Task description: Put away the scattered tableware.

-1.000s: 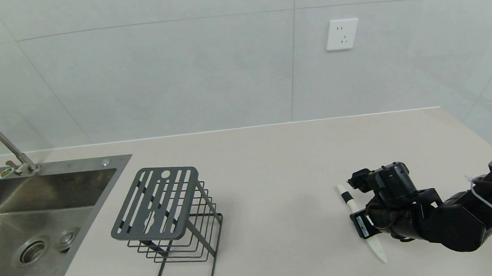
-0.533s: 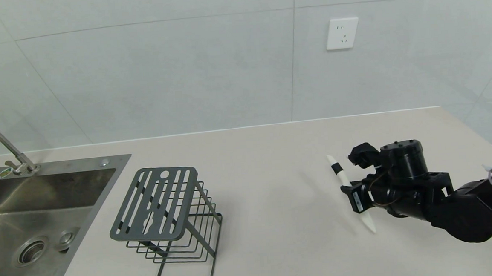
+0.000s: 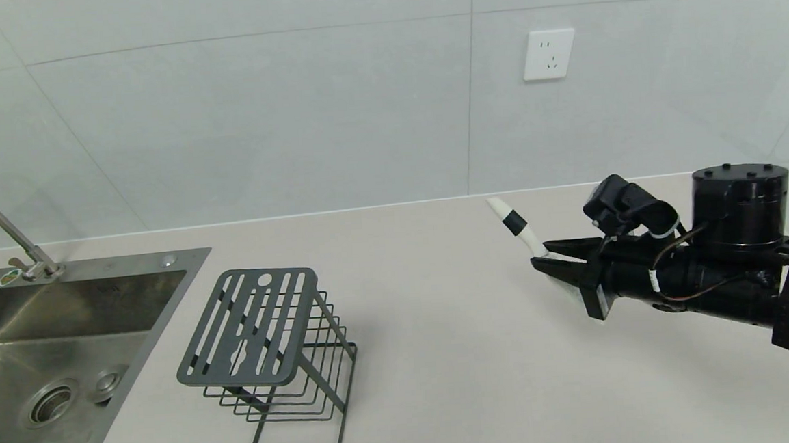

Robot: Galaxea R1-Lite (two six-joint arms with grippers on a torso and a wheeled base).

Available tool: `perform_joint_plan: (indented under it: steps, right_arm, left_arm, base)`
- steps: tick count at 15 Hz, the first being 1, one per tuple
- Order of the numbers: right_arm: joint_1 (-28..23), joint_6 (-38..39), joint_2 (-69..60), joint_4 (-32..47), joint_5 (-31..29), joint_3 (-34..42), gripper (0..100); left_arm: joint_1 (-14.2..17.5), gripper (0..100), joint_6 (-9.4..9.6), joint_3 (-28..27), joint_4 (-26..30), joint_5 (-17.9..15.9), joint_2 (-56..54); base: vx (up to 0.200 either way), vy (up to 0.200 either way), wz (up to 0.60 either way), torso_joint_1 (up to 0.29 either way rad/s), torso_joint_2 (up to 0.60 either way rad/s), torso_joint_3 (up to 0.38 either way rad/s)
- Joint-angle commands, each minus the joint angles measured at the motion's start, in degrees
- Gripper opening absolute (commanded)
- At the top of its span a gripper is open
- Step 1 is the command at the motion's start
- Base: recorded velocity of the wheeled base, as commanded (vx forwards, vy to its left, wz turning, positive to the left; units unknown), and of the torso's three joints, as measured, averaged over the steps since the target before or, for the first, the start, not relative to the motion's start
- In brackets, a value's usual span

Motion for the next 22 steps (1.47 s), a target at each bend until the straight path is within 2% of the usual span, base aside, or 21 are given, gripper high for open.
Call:
perform_joint_plan:
  steps: [1, 2, 3, 4, 6, 7, 8, 9, 10, 11, 13, 15, 16, 18, 20, 21, 22]
  right_arm:
    - [0.13, -1.55, -3.69, 0.0, 1.94, -0.3, 0]
    - [0.31, -1.55, -4.04, 0.0, 2.03, -0.3, 0]
    - [0.57, -1.64, -4.13, -0.35, 1.85, -0.39, 0]
    - [1.1, -1.64, -4.48, -2.2, 1.68, -0.39, 0]
    - [3.38, -1.72, -5.45, -3.78, 1.68, -0.56, 0]
    - [4.44, -2.08, -5.62, -4.57, 2.12, -0.04, 0]
    - [5.85, -3.13, -5.97, -6.86, 2.73, 0.75, 0]
    - [6.28, -6.65, -6.33, -8.61, 2.91, 0.67, 0]
    - [6.37, -8.93, -6.76, -9.14, 3.09, -0.04, 0]
    - [6.81, -9.02, -7.38, -9.32, 3.61, -0.39, 0]
    - [7.95, -9.02, -7.82, -10.55, 4.49, -0.39, 0]
    - [11.56, -8.93, -8.35, -11.16, 4.32, -0.39, 0]
    - [12.61, -8.93, -8.7, -11.16, 4.23, -0.12, 0]
    - [13.32, -8.76, -9.14, -11.16, 4.32, -0.04, 0]
    - [13.32, -6.21, -9.67, -12.74, 4.14, -0.04, 0]
    - [13.32, -6.12, -10.1, -12.83, 4.05, 0.14, 0]
    - [13.32, -6.12, -10.81, -12.83, 4.05, 0.84, 0]
  left_arm:
    - [-0.05, 100, -0.79, -7.63, 0.1, -3.3, 6.04]
    - [-0.05, 100, -0.79, -11.59, 0.01, -6.47, 9.91]
    - [-0.05, 100, 0.27, -15.54, 0.01, -9.98, 13.95]
    - [-0.05, 100, 2.82, -19.85, 0.01, -14.38, 17.82]
    - [0.04, 100, 10.29, -26.62, 0.1, -22.11, 26.52]
    - [-0.05, 100, 12.22, -28.2, 0.01, -24.57, 30.83]
    - [-0.13, 100, 12.66, -28.73, -0.34, -26.95, 34.87]
    - [-1.1, 100, 12.84, -28.55, -1.4, -31.17, 39.27]
    - [-4.35, 100, 13.01, -27.76, -4.3, -36.09, 43.84]
    - [-8.31, 100, 13.36, -25.82, -9.13, -38.37, 48.41]
    - [-16.13, 100, 13.54, -23.19, -19.33, -39.08, 55.53]
    - [-25.8, 100, 13.19, -23.54, -24.86, -39.25, 61.77]
    - [-27.91, 100, 13.28, -23.72, -26.89, -39.34, 64.49]
    - [-28.43, 100, 13.45, -23.89, -31.63, -40.13, 70.03]
    - [-28.61, 100, 12.93, -25.56, -40.95, -40.39, 80.05]
    - [-29.84, 100, 11.61, -26.97, -45.08, -40.39, 84.27]
    - [-31.34, 100, 8.71, -28.55, -49.3, -40.39, 87.78]
  base:
    - [0.0, 0.0, 0.0, 0.0, 0.0, 0.0]
    - [0.0, 0.0, 0.0, 0.0, 0.0, 0.0]
    - [0.0, 0.0, 0.0, 0.0, 0.0, 0.0]
    - [0.0, 0.0, 0.0, 0.0, 0.0, 0.0]
    - [0.0, 0.0, 0.0, 0.0, 0.0, 0.0]
    - [0.0, 0.0, 0.0, 0.0, 0.0, 0.0]
    - [0.0, 0.0, 0.0, 0.0, 0.0, 0.0]
    - [0.0, 0.0, 0.0, 0.0, 0.0, 0.0]
    - [0.0, 0.0, 0.0, 0.0, 0.0, 0.0]
    - [0.0, 0.0, 0.0, 0.0, 0.0, 0.0]
    - [0.0, 0.0, 0.0, 0.0, 0.0, 0.0]
    - [0.0, 0.0, 0.0, 0.0, 0.0, 0.0]
    - [0.0, 0.0, 0.0, 0.0, 0.0, 0.0]
    - [0.0, 0.0, 0.0, 0.0, 0.0, 0.0]
    - [0.0, 0.0, 0.0, 0.0, 0.0, 0.0]
    - [0.0, 0.0, 0.0, 0.0, 0.0, 0.0]
    - [0.0, 0.0, 0.0, 0.0, 0.0, 0.0]
